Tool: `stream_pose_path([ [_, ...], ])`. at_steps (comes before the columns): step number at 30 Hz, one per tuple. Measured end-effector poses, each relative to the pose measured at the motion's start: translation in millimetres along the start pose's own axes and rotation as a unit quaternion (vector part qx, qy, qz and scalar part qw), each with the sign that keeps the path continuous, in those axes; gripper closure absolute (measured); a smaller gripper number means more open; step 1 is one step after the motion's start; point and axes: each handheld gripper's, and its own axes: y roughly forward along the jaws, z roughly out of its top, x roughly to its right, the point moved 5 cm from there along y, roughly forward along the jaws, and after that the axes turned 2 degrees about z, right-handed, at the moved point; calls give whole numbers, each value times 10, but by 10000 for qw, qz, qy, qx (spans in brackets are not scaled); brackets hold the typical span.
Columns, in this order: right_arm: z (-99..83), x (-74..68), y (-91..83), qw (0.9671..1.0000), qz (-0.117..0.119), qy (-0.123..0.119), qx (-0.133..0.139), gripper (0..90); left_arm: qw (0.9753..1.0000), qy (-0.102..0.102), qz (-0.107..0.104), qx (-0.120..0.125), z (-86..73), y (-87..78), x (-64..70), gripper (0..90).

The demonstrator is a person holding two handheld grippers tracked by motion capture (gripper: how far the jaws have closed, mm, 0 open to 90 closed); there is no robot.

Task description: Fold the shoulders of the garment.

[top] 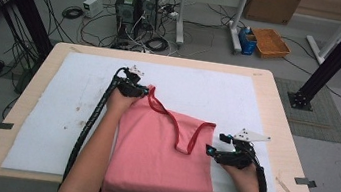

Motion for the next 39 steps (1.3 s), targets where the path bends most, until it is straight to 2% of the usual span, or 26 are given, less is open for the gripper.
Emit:
stream_pose_path([
  [2,1,2,3,10000,23,-21,1,216,9999,18,-67,82,30,-40,37,826],
  [6,1,-1,7,10000,26,-6,-2,216,9990,48,-170,419,73,-184,119,828],
  [9,-1,-5,7,10000,3,-32,-25,216,9961,73,-293,833,25,-357,228,828],
  [13,-3,-11,25,9999,19,-69,-106,216,9933,181,-274,1112,-65,-558,365,829],
  [15,-2,-12,25,9999,27,-67,-106,216,9925,211,-258,1175,-109,-639,403,829],
  [16,-3,-14,23,9999,27,-58,-104,216,9929,197,-294,1132,-120,-659,415,829],
  [19,-3,-15,21,9999,27,-86,-103,216,9920,305,-248,1201,-152,-726,455,829],
  [20,-2,-16,25,9999,28,-105,-104,216,9911,366,-280,1245,-177,-800,494,829],
  [22,-2,-17,28,9999,24,-101,-122,216,9902,340,-324,1315,-195,-834,528,828],
  [25,-4,-15,25,9999,13,-80,-122,216,9892,425,-393,1348,-248,-891,611,828],
  [28,-3,-17,22,9999,-10,-79,-93,216,9872,389,-536,1451,-352,-951,740,826],
  [33,-2,-18,25,9999,-15,-106,-100,216,9881,388,-527,1393,-588,-1029,911,824],
  [37,-2,-18,25,9999,-20,-105,-98,216,9877,243,-629,1414,-742,-1086,1001,807],
  [39,-2,-18,26,9999,-33,-103,-101,216,9869,265,-669,1445,-794,-1143,1052,765],
])
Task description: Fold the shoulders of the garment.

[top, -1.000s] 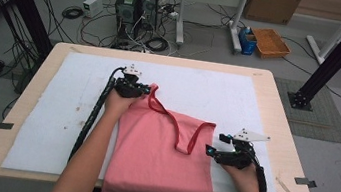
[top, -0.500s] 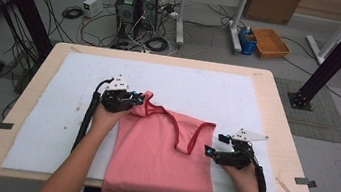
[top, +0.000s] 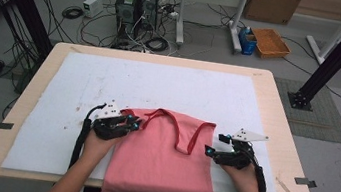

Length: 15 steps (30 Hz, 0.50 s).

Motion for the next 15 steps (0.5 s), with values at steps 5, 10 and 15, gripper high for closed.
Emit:
stream_pose_path([
  [5,-2,-8,-1,10000,-18,-42,-5,216,9998,-132,-64,94,-24,-181,45,665],
  [10,-1,-1,-2,10000,10,-24,-9,216,9995,-258,-114,170,66,-238,7,499],
  [15,-3,-7,1,10000,12,-23,-38,216,9999,-109,-125,35,96,-122,42,477],
])
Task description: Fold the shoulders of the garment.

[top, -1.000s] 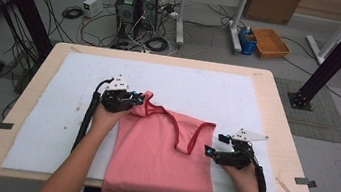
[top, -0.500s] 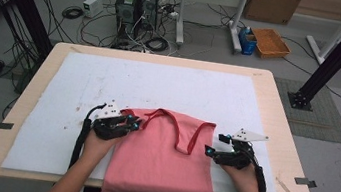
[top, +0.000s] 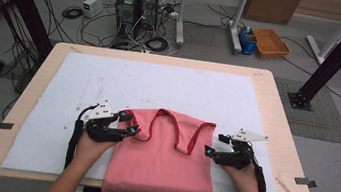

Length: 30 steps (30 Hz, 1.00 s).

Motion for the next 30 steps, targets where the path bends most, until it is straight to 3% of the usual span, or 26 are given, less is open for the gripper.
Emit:
stream_pose_path([
  [7,2,-1,6,10000,-17,-28,-1,217,9991,71,-117,-389,-63,192,20,504],
  [8,1,-2,6,10000,-23,-30,-16,216,9981,122,-183,-577,-106,214,24,504],
  [13,0,-4,12,10000,-29,-46,-37,216,9971,291,-173,-676,-164,203,42,683],
  [16,0,-4,13,10000,-29,-58,-35,216,9955,321,-264,-854,-239,199,59,758],
  [19,0,-4,11,10000,-45,-70,-33,216,9955,339,-310,-825,-240,149,61,810],
  [24,0,-5,14,10000,-45,-66,-43,216,9970,252,-338,-644,-201,25,71,823],
  [30,-1,-1,17,10000,-25,-8,-75,217,9971,184,-345,-661,-211,-69,102,827],
])
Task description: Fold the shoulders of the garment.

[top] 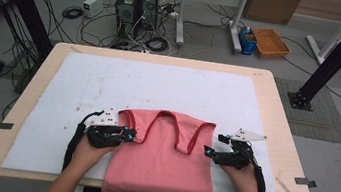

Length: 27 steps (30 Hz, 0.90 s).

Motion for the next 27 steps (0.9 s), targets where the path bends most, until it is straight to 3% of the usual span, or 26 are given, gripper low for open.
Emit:
stream_pose_path([
  [8,1,14,6,10000,43,27,-25,216,9991,3,-17,-416,-123,3,62,828],
  [12,-1,7,4,10000,45,47,-49,216,9978,63,126,-642,-154,24,39,824],
  [15,0,7,8,10000,41,38,-50,216,9972,42,243,-710,-166,47,30,734],
  [18,0,7,15,10000,6,17,-75,216,9981,-60,296,-531,-113,42,15,522],
  [21,2,9,15,10000,-5,28,-74,216,9989,-87,439,-164,-26,-20,-22,395],
  [27,7,22,1,9999,50,113,-35,216,9966,-325,668,365,46,-168,-188,291],
])
